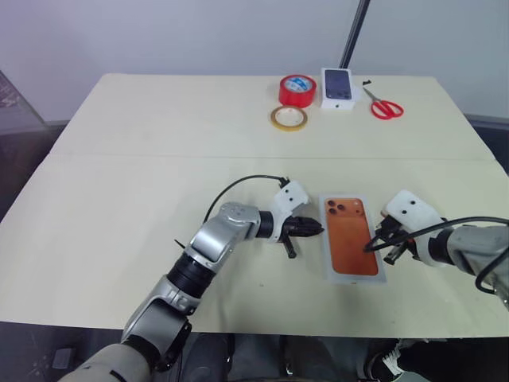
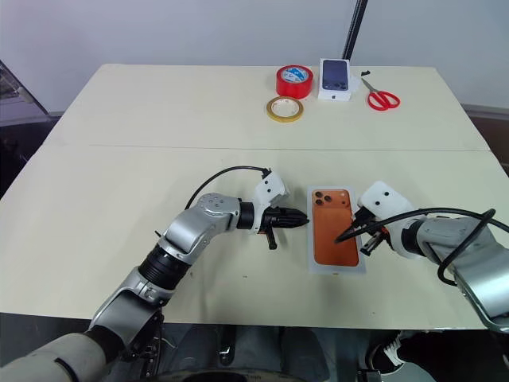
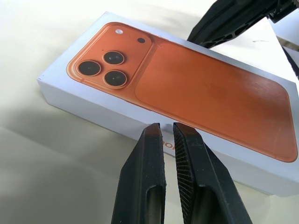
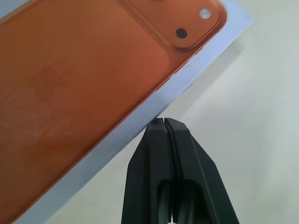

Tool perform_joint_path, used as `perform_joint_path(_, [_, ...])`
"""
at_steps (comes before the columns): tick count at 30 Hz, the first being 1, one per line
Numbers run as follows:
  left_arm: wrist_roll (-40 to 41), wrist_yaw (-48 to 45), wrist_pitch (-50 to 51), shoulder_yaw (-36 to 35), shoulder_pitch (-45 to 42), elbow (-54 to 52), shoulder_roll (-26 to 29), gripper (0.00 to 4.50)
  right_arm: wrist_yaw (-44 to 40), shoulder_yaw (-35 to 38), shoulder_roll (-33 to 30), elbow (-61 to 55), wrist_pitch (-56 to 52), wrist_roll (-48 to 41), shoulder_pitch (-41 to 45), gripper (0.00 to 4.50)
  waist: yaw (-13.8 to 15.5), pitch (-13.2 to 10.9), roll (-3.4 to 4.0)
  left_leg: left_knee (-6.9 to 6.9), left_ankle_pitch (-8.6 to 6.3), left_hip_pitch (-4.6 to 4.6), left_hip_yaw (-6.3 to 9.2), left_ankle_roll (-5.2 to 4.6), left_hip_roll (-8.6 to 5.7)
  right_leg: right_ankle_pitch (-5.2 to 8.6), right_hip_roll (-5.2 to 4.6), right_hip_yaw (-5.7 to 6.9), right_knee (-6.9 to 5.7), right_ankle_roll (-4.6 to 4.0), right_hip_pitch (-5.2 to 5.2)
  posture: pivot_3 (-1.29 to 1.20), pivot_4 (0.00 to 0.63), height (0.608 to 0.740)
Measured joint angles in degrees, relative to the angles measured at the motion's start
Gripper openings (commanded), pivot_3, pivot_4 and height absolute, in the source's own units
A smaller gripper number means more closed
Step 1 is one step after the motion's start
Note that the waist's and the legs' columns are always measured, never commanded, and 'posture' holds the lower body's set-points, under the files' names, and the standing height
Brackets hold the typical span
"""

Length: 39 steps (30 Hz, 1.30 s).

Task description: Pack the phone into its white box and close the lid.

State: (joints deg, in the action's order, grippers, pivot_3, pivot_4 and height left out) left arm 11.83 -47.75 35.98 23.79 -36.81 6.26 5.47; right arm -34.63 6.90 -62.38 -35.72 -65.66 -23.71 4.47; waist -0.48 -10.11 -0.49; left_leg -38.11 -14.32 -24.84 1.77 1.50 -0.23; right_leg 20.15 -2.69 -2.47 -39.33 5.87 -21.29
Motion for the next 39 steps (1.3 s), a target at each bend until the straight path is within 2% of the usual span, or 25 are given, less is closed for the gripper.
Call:
perform_joint_path(4, [0.23,0.75,0.05,-0.71,0.0,0.01,-0.12,0.46,-2.83,3.59,-2.96,-0.04,1.33,0.27,-2.22,0.02,0.08,0.0,0.01,0.0,0.0,0.0,0.0,0.0,0.0,0.0,0.01,0.0,0.0,0.0,0.0,0.0,0.15,0.709])
perform_joint_path(7, [1.57,1.77,0.86,-3.5,-0.69,0.0,-1.23,0.46,-7.99,11.53,-4.38,-1.95,1.98,-1.53,-4.18,0.02,0.1,0.0,0.0,0.0,0.0,0.0,0.02,0.0,0.01,0.0,0.02,0.03,0.0,0.0,0.03,0.0,0.15,0.709])
perform_joint_path(10, [2.04,2.09,0.95,-4.29,-2.46,0.08,-2.27,0.46,-11.37,15.19,-4.06,-5.97,1.84,-4.71,-6.24,0.02,0.14,0.0,-0.01,-0.01,0.0,0.02,0.03,0.0,0.01,0.0,0.03,0.04,0.01,0.01,0.08,0.0,0.15,0.709])
perform_joint_path(13, [1.35,2.69,0.41,-3.51,-4.61,1.84,-3.95,0.46,-12.69,15.36,-3.44,-9.71,1.49,-6.31,-10.69,0.02,0.7,0.0,-0.01,-0.03,0.0,0.04,0.01,0.0,-0.02,-0.01,0.02,0.04,0.02,0.04,0.12,0.0,0.15,0.709])
perform_joint_path(16, [-3.18,3.75,-2.52,0.76,-6.81,8.54,-4.59,0.46,-10.95,12.6,-2.41,-11.46,1.43,-5.78,-15.38,0.02,1.16,0.01,-0.03,-0.03,-0.01,0.19,-0.04,-0.01,-0.04,0.0,0.0,0.02,0.04,0.06,0.24,0.0,0.15,0.709])
perform_joint_path(20, [-5.3,3.41,-4.44,2.36,-7.48,10.97,-4.54,0.46,-8.13,10.79,-2.03,-11.68,1.78,-4.32,-15.96,0.02,1.14,0.01,-0.04,-0.01,-0.01,0.35,-0.01,-0.01,-0.02,0.0,0.02,0.03,0.05,0.07,0.39,0.0,0.15,0.709])
perform_joint_path(24, [-5.08,3.07,-4.68,0.9,-7.21,10.58,-3.05,0.46,-5.78,10.61,0.07,-11.51,1.66,-4.13,-12.28,0.02,0.89,0.01,-0.04,0.0,-0.01,0.38,-0.02,0.0,-0.02,0.01,0.03,0.02,0.06,0.07,0.4,0.0,0.15,0.709])
perform_joint_path(27, [-3.47,3.32,-3.88,-3.77,-5.25,6.28,0.99,0.46,-4.23,12.55,3.0,-10.58,2.65,-4.26,-7.95,0.02,0.51,0.0,-0.03,0.05,-0.01,0.38,-0.01,0.01,0.07,0.01,0.03,0.01,0.04,0.07,0.34,0.0,0.15,0.709])
perform_joint_path(30, [-1.08,3.39,-3.58,-11.4,-2.07,-0.39,8.48,0.46,-1.53,14.0,7.18,-8.47,6.59,-3.53,-3.53,0.02,-0.27,0.01,-0.01,0.11,0.01,0.38,0.0,0.04,0.09,0.01,0.02,0.01,0.04,0.06,0.32,0.0,0.15,0.709])
perform_joint_path(33, [0.41,3.4,-3.67,-18.56,2.43,-5.15,16.38,0.46,0.56,12.78,10.2,-4.84,10.46,-2.11,-0.48,0.02,-0.23,0.01,-0.02,0.11,0.02,0.38,-0.01,0.05,0.06,0.01,-0.02,0.01,0.06,0.06,0.34,0.0,0.15,0.709])
perform_joint_path(39, [2.4,4.09,-3.71,-28.92,11.78,-8.94,26.39,0.46,1.02,9.33,17.54,4.45,16.22,-2.43,5.01,0.02,0.11,0.0,-0.03,0.1,0.01,0.36,0.0,0.05,-0.02,0.01,-0.14,0.02,0.07,0.06,0.35,0.0,0.15,0.709])
